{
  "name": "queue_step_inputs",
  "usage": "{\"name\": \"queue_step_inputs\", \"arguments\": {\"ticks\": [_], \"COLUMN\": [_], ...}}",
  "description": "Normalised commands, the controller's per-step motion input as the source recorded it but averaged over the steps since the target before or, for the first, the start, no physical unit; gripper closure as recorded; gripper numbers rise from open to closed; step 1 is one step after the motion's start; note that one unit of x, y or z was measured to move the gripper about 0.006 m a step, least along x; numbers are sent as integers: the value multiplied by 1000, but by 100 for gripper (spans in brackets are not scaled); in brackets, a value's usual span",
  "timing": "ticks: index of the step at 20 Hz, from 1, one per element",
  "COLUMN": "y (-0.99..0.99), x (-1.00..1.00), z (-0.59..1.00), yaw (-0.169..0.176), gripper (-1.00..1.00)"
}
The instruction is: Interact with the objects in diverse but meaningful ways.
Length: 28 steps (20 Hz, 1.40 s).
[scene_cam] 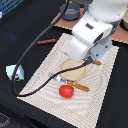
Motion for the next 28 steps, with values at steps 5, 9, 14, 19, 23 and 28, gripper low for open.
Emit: {"name": "queue_step_inputs", "arguments": {"ticks": [5,9,14,19,23,28], "y": [5,0,0,82,100,129], "x": [-646,-540,-382,-103,-61,-100], "z": [-392,-403,-377,-265,-189,-71], "yaw": [0,0,0,0,0,0], "gripper": [100,100,100,100,100,-100]}}
